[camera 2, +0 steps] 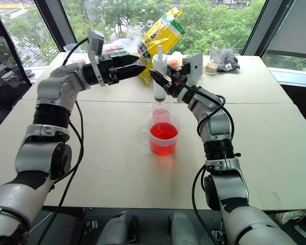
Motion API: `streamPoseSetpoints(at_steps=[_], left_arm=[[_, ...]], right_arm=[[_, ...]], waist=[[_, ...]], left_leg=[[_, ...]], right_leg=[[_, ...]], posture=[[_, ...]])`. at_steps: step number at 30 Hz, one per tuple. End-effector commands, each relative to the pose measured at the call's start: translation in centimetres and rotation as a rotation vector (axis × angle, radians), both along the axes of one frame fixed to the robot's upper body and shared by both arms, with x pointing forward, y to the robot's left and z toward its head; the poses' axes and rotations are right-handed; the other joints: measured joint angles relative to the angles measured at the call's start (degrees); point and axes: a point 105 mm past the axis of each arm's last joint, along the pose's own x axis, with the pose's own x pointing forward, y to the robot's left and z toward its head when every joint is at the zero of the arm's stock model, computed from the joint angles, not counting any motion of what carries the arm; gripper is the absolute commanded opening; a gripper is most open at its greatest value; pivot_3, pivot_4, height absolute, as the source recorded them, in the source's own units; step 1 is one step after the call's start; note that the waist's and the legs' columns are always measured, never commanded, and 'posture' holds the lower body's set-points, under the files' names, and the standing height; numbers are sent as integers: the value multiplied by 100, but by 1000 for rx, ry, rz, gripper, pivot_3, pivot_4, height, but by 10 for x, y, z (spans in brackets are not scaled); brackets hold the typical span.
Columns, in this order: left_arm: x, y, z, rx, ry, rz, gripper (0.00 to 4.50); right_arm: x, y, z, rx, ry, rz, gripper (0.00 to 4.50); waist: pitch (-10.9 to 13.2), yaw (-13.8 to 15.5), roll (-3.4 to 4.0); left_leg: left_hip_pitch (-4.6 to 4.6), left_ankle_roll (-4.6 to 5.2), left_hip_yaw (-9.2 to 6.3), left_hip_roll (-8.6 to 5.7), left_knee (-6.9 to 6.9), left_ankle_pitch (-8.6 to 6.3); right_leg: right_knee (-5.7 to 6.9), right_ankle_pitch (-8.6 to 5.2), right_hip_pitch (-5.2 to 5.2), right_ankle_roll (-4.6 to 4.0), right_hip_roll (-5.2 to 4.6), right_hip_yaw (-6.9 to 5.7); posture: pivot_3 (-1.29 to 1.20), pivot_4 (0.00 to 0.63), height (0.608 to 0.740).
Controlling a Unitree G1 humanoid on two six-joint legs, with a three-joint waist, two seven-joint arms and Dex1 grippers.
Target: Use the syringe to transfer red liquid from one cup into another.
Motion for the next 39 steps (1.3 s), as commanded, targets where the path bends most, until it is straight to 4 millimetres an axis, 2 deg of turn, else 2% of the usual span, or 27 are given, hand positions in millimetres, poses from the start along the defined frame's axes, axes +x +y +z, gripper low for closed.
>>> streamPoseSetpoints(at_steps=[1,3,6,10,12,15,17,21,26,32,39], left_arm=[[-9,9,-1,-2,-9,4,3470],[-12,11,-7,4,0,17,3470],[-23,17,-22,7,45,21,3470],[-32,22,-36,16,81,36,3470],[-36,23,-43,10,103,38,3470],[-40,21,-49,8,115,42,3470],[-42,18,-55,0,124,42,3470],[-46,6,-64,-10,129,35,3470],[-56,0,-74,4,130,18,3470],[-65,2,-70,-12,149,-9,3470],[-70,3,-68,3,160,-24,3470]], right_arm=[[-5,-3,17,14,-62,-2,1468],[-6,-5,20,9,-69,-9,1468],[-8,-16,46,41,-57,-84,1468],[-6,-43,75,74,17,-264,1468],[-2,-71,89,105,164,-376,1468],[-2,-98,85,49,372,-491,1468],[-2,-118,63,-47,549,-579,1468],[-14,-157,-4,-236,896,-705,1468],[-31,-177,-64,-331,1091,-724,1468],[-33,-183,-102,-347,1186,-719,1468],[-27,-163,-118,-332,1219,-659,1468]], waist=[[0,2,0],[0,5,0],[0,21,0],[0,32,0],[1,30,1],[1,52,1],[-1,44,-1],[-1,33,-2],[0,18,1],[0,13,1],[0,2,0]], left_leg=[[1,0,0,0,0,0],[1,-1,0,0,1,0],[0,-1,0,1,2,0],[-2,-2,0,3,3,1],[-2,-4,-1,3,3,2],[-2,-4,1,4,2,2],[-1,-4,0,2,-1,2],[0,-1,4,-1,-3,0],[-7,6,9,-3,-12,-3],[-5,6,6,-1,-15,-3],[-3,5,3,-2,-11,-3]], right_leg=[[2,0,0,0,-1,0],[5,0,0,0,-1,0],[7,0,0,0,-5,1],[15,0,-7,0,-11,2],[22,-1,-9,-2,-11,2],[28,-2,-14,-5,-18,4],[21,-3,-12,-7,-19,3],[2,-11,-5,-25,-20,6],[-9,0,-11,-5,-13,12],[-12,0,-11,-4,-3,11],[-12,1,-7,-3,-1,11]], posture=[[0,150,740],[0,150,740],[0,150,740],[0,150,740],[0,150,740],[0,150,740],[0,150,740],[0,150,740],[0,150,740],[0,150,740],[0,150,740]])
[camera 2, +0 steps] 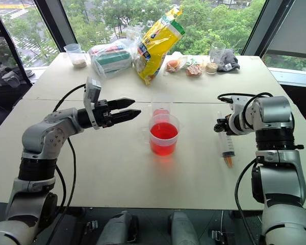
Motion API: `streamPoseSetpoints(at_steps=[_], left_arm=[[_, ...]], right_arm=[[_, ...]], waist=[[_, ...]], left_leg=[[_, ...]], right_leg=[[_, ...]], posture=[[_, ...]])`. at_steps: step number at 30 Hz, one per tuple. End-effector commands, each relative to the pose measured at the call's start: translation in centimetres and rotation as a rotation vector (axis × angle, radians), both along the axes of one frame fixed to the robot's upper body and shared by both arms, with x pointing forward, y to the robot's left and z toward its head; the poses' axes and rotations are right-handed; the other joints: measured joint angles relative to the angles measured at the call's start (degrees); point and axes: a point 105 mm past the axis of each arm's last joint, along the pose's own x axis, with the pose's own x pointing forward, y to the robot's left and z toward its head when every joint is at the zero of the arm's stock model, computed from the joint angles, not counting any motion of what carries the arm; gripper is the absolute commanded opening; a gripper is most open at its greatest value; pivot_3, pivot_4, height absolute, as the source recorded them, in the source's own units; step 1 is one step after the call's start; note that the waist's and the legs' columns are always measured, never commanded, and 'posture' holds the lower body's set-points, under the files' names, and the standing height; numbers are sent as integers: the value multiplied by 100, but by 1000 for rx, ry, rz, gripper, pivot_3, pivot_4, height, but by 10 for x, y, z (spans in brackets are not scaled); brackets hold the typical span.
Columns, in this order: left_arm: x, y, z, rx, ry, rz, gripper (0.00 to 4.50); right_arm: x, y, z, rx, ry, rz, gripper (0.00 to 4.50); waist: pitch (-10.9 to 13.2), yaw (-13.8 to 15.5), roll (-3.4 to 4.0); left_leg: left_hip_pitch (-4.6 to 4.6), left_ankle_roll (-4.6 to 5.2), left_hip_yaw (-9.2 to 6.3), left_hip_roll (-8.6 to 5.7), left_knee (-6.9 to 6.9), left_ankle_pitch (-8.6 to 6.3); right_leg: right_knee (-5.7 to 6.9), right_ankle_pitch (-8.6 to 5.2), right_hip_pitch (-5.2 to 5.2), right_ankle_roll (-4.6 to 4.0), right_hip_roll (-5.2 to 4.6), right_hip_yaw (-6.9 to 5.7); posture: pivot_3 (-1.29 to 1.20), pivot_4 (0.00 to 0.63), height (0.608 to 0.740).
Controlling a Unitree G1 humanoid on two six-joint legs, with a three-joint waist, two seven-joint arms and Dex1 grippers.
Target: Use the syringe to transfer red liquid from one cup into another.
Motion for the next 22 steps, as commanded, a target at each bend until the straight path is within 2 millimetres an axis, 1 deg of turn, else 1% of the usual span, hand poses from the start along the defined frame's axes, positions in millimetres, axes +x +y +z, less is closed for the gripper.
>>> streamPoseSetpoints(at_steps=[1,2,3,6,8,10,11,13,14,17,19,22], left_arm=[[-6,1,12,2,-45,-13,3506],[-6,2,12,5,-42,-13,3524],[-6,2,11,7,-39,-14,3524],[-7,4,11,12,-34,-13,3524],[-8,6,10,22,-30,-16,3524],[-9,9,9,37,-27,-14,3524],[-10,11,8,42,-26,-13,3524],[-13,18,7,56,-19,-9,3524],[-15,22,6,71,-14,-5,3524],[-21,31,3,105,-2,-3,3524],[-26,38,3,131,5,-4,3524],[-30,48,6,140,15,2,3524]], right_arm=[[6,11,3,28,-30,22,1967],[6,14,5,35,-38,30,2522],[7,15,6,40,-44,34,2864],[5,16,14,36,-67,45,4404],[2,14,24,10,-113,69,4463],[-3,11,42,-42,-200,119,4463],[-7,12,50,-52,-235,151,4463],[-20,22,68,-41,-306,251,4463],[-32,30,81,-29,-352,329,4463],[-63,44,104,-41,-438,518,4463],[-90,48,112,-64,-458,645,4463],[-112,45,114,-103,-471,724,4463]], waist=[[0,-4,0],[0,-5,0],[0,-5,0],[0,12,0],[0,41,0],[0,57,0],[0,58,0],[0,45,0],[0,30,0],[1,21,0],[1,40,0],[1,39,-1]], left_leg=[[0,0,-1,0,0,0],[0,0,-1,0,0,0],[0,0,-1,1,0,0],[-1,0,-1,0,-1,0],[-3,0,0,-1,-1,0],[-7,1,-1,-1,-1,0],[-9,1,-1,-1,-2,-1],[-12,4,-1,-1,-3,-3],[-12,5,-1,-1,-4,-3],[-6,5,-3,4,-9,-3],[-6,5,-8,5,-14,-4],[2,5,-10,6,-18,-4]], right_leg=[[0,0,0,0,1,0],[0,0,0,0,1,0],[0,0,0,0,1,0],[1,0,0,0,0,-1],[-1,0,0,0,-3,-2],[-9,0,0,0,-5,-2],[-14,0,0,0,-5,-3],[-21,0,0,1,-6,-3],[-24,0,0,1,-6,-3],[-23,-1,0,1,0,-3],[-24,-2,1,-1,1,-7],[-29,-3,10,-2,-3,-9]], posture=[[0,150,740],[0,150,740],[0,150,740],[0,150,740],[0,150,740],[0,150,740],[0,150,740],[0,150,740],[0,150,740],[0,150,740],[0,150,740],[0,150,740]])
